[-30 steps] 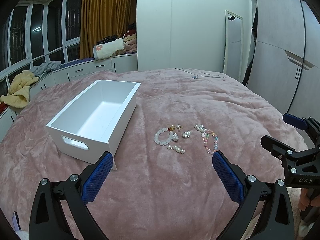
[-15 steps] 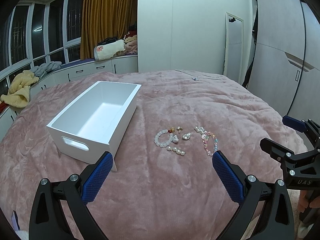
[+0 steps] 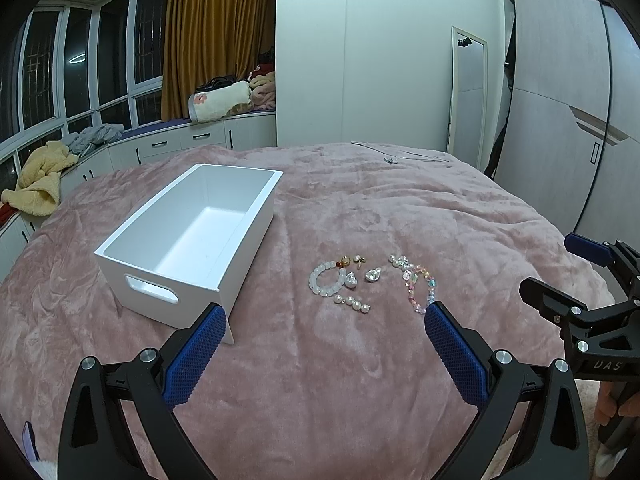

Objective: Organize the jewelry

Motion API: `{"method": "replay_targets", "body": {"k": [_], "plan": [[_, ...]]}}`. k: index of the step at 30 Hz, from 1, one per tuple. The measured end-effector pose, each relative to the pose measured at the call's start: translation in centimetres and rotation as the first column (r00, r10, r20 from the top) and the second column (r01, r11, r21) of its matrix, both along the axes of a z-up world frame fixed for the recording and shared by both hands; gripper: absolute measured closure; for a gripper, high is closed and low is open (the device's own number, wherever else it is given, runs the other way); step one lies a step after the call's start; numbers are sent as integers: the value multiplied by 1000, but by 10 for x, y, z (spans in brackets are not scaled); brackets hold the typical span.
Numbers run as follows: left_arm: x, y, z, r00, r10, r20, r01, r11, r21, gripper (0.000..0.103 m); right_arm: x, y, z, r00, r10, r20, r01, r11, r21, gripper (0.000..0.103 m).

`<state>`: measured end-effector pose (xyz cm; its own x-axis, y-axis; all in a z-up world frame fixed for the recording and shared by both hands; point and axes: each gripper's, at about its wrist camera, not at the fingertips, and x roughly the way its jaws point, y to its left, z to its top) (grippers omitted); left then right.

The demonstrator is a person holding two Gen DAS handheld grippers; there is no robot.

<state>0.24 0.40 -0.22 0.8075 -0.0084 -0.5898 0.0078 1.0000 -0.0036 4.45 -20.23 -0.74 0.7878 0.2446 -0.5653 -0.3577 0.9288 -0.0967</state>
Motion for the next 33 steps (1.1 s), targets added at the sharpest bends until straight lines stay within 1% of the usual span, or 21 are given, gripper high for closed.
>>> {"method": "replay_targets", "body": {"k": [11, 16, 21, 26, 30, 33], "plan": [[1, 0, 1, 1000, -1, -1, 1, 1000, -1, 2, 3, -1, -3, 1000, 0, -3, 0, 1000, 1, 5], [11, -4, -2, 1000, -11, -8, 11, 1000, 2, 2, 8, -2, -6, 1000, -7, -9, 7, 1000, 0, 5], [28, -7, -6, 1000, -28, -5, 28, 1000, 12, 2, 20, 3, -7, 1000, -18, -13, 18, 1000, -16, 5], [49, -5, -15, 999, -49, -8, 49, 999, 5, 2, 40, 6, -10, 999, -31, -24, 30, 999, -26, 5], [67, 2, -22, 997, -79, -3, 79, 997, -24, 2, 60, 4, -16, 998, -37, -54, 37, 999, -11, 5], [86, 0, -29, 995, -98, -13, 98, 995, -25, 2, 81, 1, -23, 996, -43, -77, 43, 999, 3, 5]]}}
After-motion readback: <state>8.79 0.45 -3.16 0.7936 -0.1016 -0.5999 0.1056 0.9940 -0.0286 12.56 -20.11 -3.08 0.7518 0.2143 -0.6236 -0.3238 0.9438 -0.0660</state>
